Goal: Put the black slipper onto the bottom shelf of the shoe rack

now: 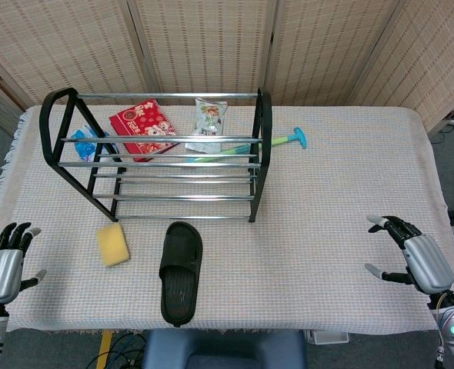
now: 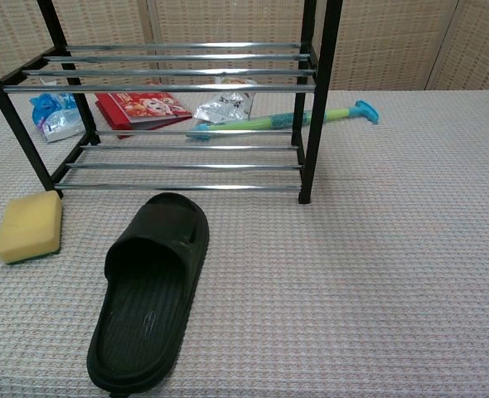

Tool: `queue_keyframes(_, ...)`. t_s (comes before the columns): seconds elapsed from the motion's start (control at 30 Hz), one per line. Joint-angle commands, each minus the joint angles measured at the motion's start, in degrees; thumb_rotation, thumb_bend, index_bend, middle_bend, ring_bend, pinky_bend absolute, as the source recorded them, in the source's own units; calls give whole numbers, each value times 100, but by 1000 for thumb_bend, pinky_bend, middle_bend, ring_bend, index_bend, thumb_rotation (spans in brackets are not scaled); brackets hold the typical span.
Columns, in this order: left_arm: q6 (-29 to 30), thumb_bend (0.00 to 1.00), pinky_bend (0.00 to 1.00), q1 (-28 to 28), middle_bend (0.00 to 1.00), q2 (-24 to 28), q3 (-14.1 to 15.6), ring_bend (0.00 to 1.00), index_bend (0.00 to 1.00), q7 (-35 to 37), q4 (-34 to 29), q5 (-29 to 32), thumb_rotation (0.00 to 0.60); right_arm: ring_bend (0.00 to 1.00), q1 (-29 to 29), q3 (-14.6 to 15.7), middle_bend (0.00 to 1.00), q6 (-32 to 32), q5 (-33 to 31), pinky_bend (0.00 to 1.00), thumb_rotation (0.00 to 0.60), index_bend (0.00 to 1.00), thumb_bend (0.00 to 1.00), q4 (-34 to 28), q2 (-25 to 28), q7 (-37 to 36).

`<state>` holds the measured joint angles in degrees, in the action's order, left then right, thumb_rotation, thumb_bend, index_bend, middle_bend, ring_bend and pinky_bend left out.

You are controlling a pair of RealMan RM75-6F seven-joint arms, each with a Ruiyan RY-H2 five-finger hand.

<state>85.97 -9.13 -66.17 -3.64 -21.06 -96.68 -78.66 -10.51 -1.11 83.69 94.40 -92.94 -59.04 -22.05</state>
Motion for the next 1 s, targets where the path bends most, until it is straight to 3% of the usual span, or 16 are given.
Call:
queue_keyframes(0.03,-8,60,284,-1,203,5,4,148,262,11,8,-47,600,223,3,-1,350,0,-11,253,600,174,162,-10,1,1)
queue_keyframes(0.37,-122,60,284,-178,203,111,77,148,275,252,157,-675,600,223,102,-57,350,250,2,253,600,174,162,-155,121,111)
queue_keyframes(0.7,-537,60,283,-840,238,214,400,154,320,1071,834,-2196,600,223,63,-111,350,274,60,253,600,174,162,-269,227,188)
queue_keyframes(1.0,-995,60,283,-1542,253,273,677,163,364,1122,1211,-3313,600,223,51,-103,350,222,51,253,600,174,162,-332,230,276)
